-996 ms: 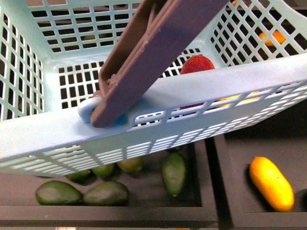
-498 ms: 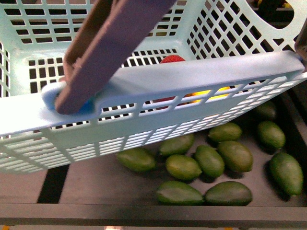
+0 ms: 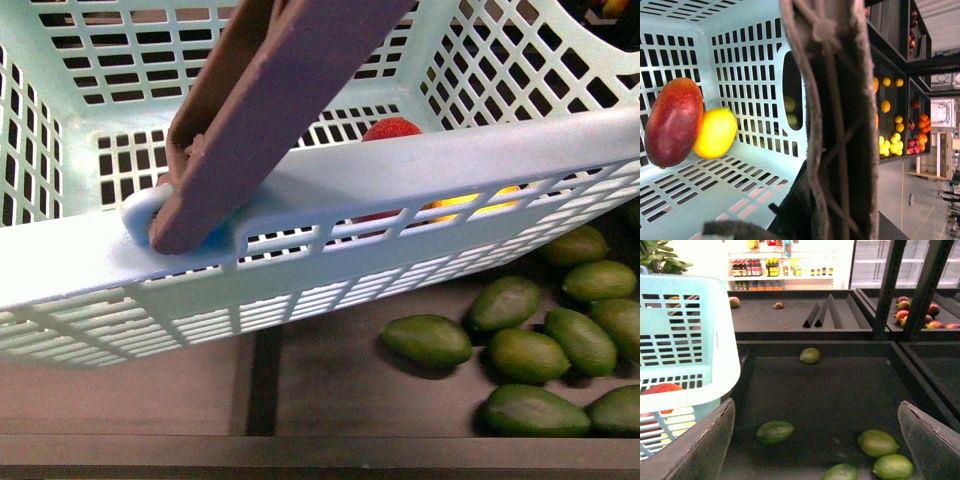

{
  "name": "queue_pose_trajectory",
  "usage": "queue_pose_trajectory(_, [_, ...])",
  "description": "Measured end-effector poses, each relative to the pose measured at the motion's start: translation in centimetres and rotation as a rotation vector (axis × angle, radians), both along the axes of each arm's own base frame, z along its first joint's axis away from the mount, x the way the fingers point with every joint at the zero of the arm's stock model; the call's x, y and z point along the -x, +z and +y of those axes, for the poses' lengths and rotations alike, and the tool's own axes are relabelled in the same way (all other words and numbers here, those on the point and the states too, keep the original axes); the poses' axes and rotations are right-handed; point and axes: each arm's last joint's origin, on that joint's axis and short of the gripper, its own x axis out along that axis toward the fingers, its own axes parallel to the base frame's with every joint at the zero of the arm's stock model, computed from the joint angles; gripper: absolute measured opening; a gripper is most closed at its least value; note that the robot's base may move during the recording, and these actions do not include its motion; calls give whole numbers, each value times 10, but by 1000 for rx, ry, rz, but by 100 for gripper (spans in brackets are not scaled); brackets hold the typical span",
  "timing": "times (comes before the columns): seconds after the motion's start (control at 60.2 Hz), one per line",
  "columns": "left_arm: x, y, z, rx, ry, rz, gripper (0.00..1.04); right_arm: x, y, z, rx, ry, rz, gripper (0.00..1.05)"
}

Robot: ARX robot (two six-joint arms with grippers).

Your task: Pick lemon and mango into basket

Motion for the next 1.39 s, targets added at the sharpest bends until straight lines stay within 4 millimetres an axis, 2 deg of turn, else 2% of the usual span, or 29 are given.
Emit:
queue_pose_trajectory(0.249, [0,1,1,-17,12,-18,6,0,0,0,0,-3,0,96])
queue_pose_trajectory(0.332, [-2,0,-6,-16,287,-48,6,0,0,0,0,-7,0,96])
queue_pose_trajectory(0.382, [-10,-4,-6,22,552,-58,6,0,0,0,0,-6,1,96])
queue_pose_trajectory(0.415, [-16,-6,-3,38,644,-64,6,0,0,0,0,-7,1,96])
queue_pose_trajectory(0.465, [-28,-9,4,78,761,-61,6,0,0,0,0,-9,0,96])
queue_pose_trajectory(0.531, [-44,-13,12,108,835,-60,6,0,0,0,0,-11,0,96])
queue_pose_trajectory(0.614, [-74,-32,30,136,936,-32,6,0,0,0,0,-10,0,96])
queue_pose_trajectory(0.747, [-103,-55,37,167,999,8,6,0,0,0,0,-8,0,96])
queue_pose_trajectory(1.046, [-157,-100,32,267,1038,109,6,0,0,0,0,-8,0,96])
queue_pose_trajectory(1.212, [-186,-122,36,255,1065,120,6,0,0,0,0,-8,0,96])
queue_pose_trajectory(1.395, [-204,-169,40,224,1052,184,6,0,0,0,0,-8,0,96])
